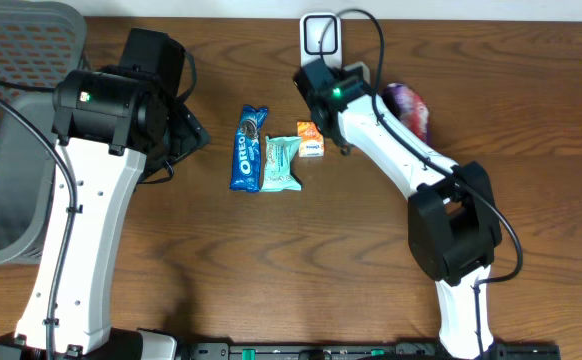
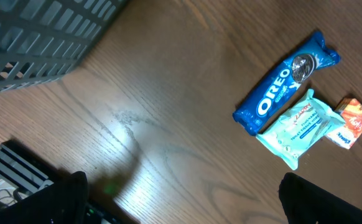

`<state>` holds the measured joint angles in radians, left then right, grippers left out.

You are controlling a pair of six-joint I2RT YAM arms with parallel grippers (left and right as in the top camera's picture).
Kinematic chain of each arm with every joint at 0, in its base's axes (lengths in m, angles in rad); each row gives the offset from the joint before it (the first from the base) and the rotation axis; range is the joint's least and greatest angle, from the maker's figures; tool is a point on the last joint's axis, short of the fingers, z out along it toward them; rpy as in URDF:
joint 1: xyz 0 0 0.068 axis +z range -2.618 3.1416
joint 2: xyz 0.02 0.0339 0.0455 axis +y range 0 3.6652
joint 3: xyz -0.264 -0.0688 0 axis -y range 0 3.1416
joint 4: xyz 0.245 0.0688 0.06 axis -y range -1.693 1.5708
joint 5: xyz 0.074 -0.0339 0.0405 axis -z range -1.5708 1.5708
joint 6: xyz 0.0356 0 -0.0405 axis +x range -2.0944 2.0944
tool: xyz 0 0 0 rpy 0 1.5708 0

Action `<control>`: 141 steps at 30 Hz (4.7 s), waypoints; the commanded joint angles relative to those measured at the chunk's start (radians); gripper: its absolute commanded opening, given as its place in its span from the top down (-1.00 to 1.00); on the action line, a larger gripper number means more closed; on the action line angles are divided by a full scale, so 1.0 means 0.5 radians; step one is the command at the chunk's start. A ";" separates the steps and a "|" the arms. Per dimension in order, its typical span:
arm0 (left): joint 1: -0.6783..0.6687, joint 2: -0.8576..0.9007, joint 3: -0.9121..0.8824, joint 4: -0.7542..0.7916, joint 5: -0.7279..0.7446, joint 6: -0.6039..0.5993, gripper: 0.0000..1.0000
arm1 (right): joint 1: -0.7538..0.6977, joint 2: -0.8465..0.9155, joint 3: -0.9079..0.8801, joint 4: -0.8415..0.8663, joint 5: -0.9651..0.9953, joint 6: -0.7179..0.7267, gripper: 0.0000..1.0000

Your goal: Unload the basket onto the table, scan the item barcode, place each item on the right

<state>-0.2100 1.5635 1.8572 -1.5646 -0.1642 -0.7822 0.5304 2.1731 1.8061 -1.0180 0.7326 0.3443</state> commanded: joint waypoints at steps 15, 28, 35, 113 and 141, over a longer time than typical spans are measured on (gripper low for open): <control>0.005 0.002 -0.005 -0.010 -0.040 -0.010 -0.96 | -0.851 -0.028 0.595 -0.396 -1.875 -0.557 -0.68; 0.005 0.002 -0.005 -0.010 -0.040 -0.010 -0.96 | -1.170 -0.026 -0.259 0.300 -2.719 -0.723 -0.35; 0.005 0.002 -0.005 -0.010 -0.040 -0.010 -0.96 | -1.166 -0.026 -0.602 0.619 -2.702 -0.680 -0.18; 0.005 0.002 -0.005 -0.010 -0.040 -0.010 -0.96 | -2.361 0.131 0.217 0.484 -1.775 -0.269 -0.85; 0.005 0.002 -0.005 -0.010 -0.040 -0.010 -0.95 | -1.337 -0.094 0.375 0.037 -2.760 -0.846 -0.72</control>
<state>-0.2104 1.5635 1.8572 -1.5650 -0.1642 -0.7822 -0.2489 2.0842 1.9999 -0.9768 -0.6502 -0.0368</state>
